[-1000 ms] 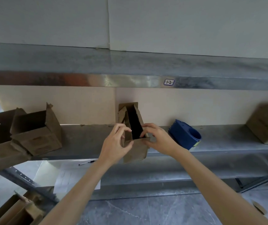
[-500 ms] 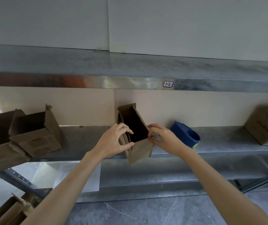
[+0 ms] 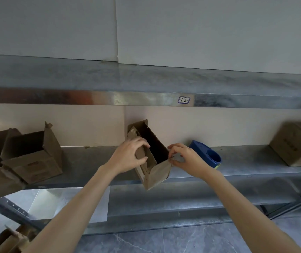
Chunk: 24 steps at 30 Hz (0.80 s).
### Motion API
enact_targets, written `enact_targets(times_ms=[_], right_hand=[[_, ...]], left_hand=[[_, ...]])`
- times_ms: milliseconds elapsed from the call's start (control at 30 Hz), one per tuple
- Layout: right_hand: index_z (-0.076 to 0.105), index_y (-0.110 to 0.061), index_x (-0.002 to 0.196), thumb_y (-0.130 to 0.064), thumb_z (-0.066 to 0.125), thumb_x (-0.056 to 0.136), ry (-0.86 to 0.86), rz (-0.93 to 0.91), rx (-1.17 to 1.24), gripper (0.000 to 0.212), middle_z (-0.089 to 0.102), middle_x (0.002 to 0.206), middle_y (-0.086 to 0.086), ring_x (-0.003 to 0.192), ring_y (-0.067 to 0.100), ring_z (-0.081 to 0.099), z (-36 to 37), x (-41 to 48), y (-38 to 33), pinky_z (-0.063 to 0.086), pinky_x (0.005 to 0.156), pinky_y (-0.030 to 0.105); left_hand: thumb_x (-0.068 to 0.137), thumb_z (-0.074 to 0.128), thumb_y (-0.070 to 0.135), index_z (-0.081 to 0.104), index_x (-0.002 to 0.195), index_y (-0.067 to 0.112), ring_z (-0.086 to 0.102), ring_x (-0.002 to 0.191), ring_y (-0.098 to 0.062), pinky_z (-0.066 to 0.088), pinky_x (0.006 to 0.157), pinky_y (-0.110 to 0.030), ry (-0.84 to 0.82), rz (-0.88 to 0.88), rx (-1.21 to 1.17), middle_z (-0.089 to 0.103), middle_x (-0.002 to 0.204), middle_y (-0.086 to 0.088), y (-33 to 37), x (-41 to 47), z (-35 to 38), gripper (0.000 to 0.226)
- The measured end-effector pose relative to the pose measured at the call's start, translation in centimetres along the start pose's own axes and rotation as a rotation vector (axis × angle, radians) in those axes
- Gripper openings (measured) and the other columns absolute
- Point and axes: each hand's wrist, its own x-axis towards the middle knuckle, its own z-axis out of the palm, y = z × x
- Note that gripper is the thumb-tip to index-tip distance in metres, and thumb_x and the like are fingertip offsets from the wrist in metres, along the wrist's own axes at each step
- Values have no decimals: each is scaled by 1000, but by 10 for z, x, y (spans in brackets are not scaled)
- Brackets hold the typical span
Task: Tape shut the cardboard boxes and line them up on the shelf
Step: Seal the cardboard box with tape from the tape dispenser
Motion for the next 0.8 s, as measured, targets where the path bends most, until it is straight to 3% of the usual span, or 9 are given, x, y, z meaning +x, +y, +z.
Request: enact_targets(times_ms=[133,367,500,600,700,800], right_hand=[[65,-16,95,-13,69,88,1,-4,-12,9,57,122,-2,109,15,58,-1,-1,4,48,96,30],[66,-16,93,-12,70,87,40,21,-30,8,59,120,-4,109,13,58,-12,-4,19,46,94,22],[67,-15,93,-11,70,86,53,44,-36,8,60,118,-5,108,12,59,-16,-7,27,44,91,15],[68,-15,94,-12,71,87,45,55,-24,9,61,118,-5,108,12,58,-15,-8,30,39,90,8],[66,-17,93,-13,72,86,47,57,31,10,62,114,-6,109,9,57,-13,-8,29,40,88,8],[66,-21,93,-17,74,84,39,67,87,13,60,117,-7,112,4,55,-9,-8,26,42,89,12]], left_hand=[[84,65,41,64,117,30,45,107,2,41,90,-25,36,-25,-42,59,125,13,-7,10,-6,35],[83,69,20,61,122,29,50,103,-13,40,80,-28,83,-137,-35,56,130,13,-27,23,-9,41],[82,68,18,52,137,31,45,123,-15,38,93,-27,-28,-169,-19,44,148,14,-35,35,-10,58],[83,66,22,42,143,36,39,131,-15,33,93,-26,-119,-220,9,39,151,14,-41,45,-10,66],[83,69,25,45,140,35,42,127,-15,34,89,-27,-145,-229,21,44,145,12,-47,50,-8,63],[82,72,24,55,129,30,47,116,-13,36,83,-27,-99,-185,20,46,125,14,-51,49,-6,51]])
